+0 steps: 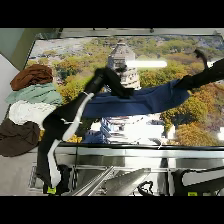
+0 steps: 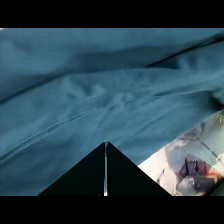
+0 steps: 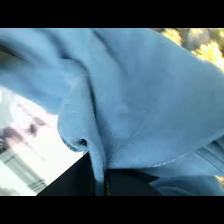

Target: Fold the shirts.

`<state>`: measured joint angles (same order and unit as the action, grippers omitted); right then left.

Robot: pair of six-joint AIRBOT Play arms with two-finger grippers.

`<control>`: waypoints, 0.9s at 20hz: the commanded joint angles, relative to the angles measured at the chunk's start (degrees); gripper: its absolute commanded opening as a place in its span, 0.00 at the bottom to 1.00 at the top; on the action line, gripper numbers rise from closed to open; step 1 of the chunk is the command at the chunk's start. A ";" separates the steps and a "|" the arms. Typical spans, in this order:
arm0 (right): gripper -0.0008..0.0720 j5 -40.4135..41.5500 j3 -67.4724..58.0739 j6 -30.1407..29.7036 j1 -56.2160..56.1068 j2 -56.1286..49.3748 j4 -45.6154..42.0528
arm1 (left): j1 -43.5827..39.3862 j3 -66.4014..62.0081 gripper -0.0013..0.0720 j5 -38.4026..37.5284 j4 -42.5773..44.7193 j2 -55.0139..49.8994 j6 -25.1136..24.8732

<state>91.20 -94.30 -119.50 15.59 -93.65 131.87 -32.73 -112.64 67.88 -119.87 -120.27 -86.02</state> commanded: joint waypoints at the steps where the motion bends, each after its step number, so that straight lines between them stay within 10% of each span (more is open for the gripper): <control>1: 0.04 3.30 -3.30 4.04 -0.48 6.58 0.48 | -4.09 -4.22 0.03 -2.93 -4.66 -8.26 -0.09; 7: 0.04 4.17 -3.21 6.45 -3.54 8.13 0.33 | -3.32 -5.16 0.03 -1.22 -11.96 -7.02 -1.70; 13: 0.04 4.07 -3.21 12.37 -6.64 8.07 0.39 | 12.09 -5.11 0.03 13.31 -12.04 21.27 -4.35; 18: 0.04 -15.26 -3.21 19.74 -26.97 4.68 0.81 | 25.66 -5.09 0.03 15.21 -11.58 42.91 -5.53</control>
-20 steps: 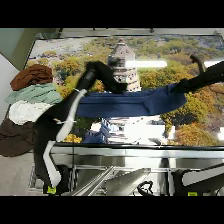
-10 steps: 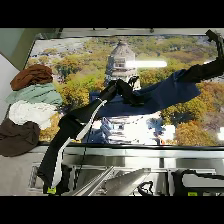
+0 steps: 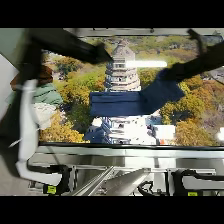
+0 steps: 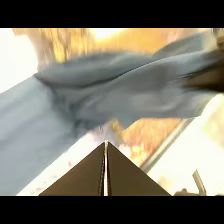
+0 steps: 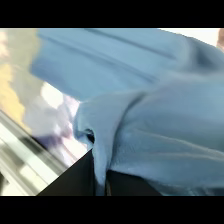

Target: Fold the shirts.

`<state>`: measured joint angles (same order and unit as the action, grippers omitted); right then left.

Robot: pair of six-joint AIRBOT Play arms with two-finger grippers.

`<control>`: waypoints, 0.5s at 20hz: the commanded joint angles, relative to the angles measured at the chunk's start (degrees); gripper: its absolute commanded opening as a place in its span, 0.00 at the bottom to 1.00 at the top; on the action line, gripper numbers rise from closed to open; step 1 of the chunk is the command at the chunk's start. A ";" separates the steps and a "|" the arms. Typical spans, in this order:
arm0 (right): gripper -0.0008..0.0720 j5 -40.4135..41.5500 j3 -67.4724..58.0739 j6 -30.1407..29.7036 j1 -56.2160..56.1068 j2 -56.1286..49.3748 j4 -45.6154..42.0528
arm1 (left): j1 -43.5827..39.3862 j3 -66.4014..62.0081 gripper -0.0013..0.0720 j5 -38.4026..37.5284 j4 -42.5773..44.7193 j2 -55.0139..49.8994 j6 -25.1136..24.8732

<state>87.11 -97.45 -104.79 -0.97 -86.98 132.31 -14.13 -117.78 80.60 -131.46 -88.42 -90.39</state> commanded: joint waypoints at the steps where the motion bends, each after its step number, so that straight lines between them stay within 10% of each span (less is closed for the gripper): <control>1: 0.04 -15.80 -0.07 6.71 -16.13 -4.15 0.37 | 8.92 0.04 0.03 3.08 0.00 13.40 -1.70; 5: 0.04 -41.66 -0.07 12.07 -37.88 -16.44 1.09 | 13.55 8.22 0.03 1.95 -0.02 21.97 -6.14; 6: 0.21 -50.25 -0.09 11.78 -42.45 -19.21 1.05 | 13.97 12.15 0.03 1.14 -0.02 23.87 -6.56; 7: 0.74 -56.57 -0.09 11.82 -45.68 -20.98 1.01 | 14.34 16.68 0.03 -0.02 -0.04 25.77 -7.48; 8: 0.97 -58.36 -0.22 11.78 -46.69 -21.20 0.92 | 14.47 21.07 0.03 -0.92 -0.04 27.39 -7.76; 10: 0.96 -49.24 -0.85 11.78 -43.58 -18.05 -3.19 | 15.12 28.35 0.03 -2.12 -0.11 29.75 -8.59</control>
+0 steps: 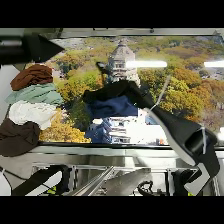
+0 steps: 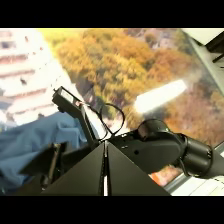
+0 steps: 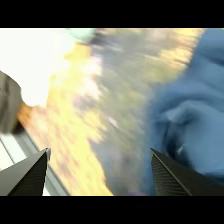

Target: Fold the shirts.

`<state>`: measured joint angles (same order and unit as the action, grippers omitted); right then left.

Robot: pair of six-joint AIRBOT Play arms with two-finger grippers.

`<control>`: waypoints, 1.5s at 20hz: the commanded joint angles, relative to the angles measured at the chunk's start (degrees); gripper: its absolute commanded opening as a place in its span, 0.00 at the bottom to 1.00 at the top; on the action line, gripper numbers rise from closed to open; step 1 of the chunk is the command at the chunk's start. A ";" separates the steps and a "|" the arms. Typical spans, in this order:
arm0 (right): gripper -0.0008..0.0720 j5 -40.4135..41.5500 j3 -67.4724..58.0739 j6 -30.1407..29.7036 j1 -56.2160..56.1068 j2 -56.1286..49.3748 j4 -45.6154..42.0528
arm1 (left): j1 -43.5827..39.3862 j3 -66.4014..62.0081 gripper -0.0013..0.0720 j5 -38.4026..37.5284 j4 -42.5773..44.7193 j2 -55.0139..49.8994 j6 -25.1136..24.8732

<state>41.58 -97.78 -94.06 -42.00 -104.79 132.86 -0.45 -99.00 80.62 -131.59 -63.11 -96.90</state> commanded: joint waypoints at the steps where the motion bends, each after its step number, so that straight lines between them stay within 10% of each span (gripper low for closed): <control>1: 0.81 2.54 -0.55 1.05 0.50 2.27 -6.12 | 1.44 12.17 0.03 -2.25 0.04 5.25 -2.16; 3: 0.30 15.08 -0.55 1.05 8.72 7.89 -10.54 | 1.42 15.80 0.03 -3.02 0.00 6.45 -2.32; 4: 0.40 20.37 -0.55 1.05 13.46 10.51 -12.44 | 1.42 16.76 0.03 -3.34 0.02 6.86 -2.34; 6: 0.90 29.22 -0.52 1.07 22.47 13.57 -15.72 | 1.42 16.94 0.03 -3.72 -0.07 7.26 -2.32; 14: 0.90 40.30 8.31 -6.88 37.70 0.74 -0.48 | 1.42 16.90 0.03 -4.09 -0.13 7.63 -2.29; 30: 0.76 28.46 8.20 -13.16 30.01 -10.47 5.60 | 1.31 16.90 0.03 -3.74 -0.11 7.63 -2.32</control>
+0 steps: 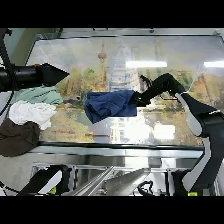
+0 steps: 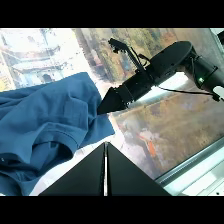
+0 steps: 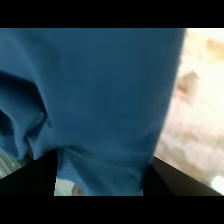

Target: Fold the shirts.

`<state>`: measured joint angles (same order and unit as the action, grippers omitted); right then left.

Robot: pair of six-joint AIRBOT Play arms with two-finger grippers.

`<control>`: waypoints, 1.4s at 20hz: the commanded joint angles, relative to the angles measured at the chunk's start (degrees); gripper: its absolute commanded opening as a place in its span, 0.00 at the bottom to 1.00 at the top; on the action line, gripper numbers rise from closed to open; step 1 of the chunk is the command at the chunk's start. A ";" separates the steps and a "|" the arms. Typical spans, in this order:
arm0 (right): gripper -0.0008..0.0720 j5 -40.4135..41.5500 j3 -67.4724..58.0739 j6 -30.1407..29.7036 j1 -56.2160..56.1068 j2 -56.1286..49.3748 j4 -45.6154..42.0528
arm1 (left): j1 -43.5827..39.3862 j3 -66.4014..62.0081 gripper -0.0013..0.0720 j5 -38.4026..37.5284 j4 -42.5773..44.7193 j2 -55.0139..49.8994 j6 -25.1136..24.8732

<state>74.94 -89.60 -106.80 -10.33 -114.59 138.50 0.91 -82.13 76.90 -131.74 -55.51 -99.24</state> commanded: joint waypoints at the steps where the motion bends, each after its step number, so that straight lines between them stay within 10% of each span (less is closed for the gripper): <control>1: 0.57 -5.01 -0.04 -0.61 -2.16 -0.98 0.20 | -0.04 0.02 0.03 0.00 0.07 0.02 0.02; 3: 0.11 -4.76 -0.17 -1.68 -2.93 -0.96 0.52 | -0.04 0.02 0.03 0.04 0.07 0.02 -0.35; 4: 0.04 -3.80 -0.70 -1.66 -2.97 -0.57 0.83 | -0.04 0.02 0.03 0.04 0.09 0.02 -0.90; 9: 0.04 3.74 -8.72 -0.63 4.68 9.49 0.33 | -0.04 0.02 0.03 1.33 0.09 0.04 -0.90; 16: 0.04 6.16 -19.08 15.21 35.71 14.60 -5.33 | -0.11 0.02 0.03 1.05 -0.35 0.07 -0.81; 28: 0.03 0.81 21.09 31.74 57.18 32.87 -39.98 | -12.15 0.04 0.03 -5.97 -0.20 0.00 -0.76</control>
<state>81.43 -81.73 -79.22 43.57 -87.74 104.64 -7.77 -82.11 73.82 -132.07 -55.48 -99.98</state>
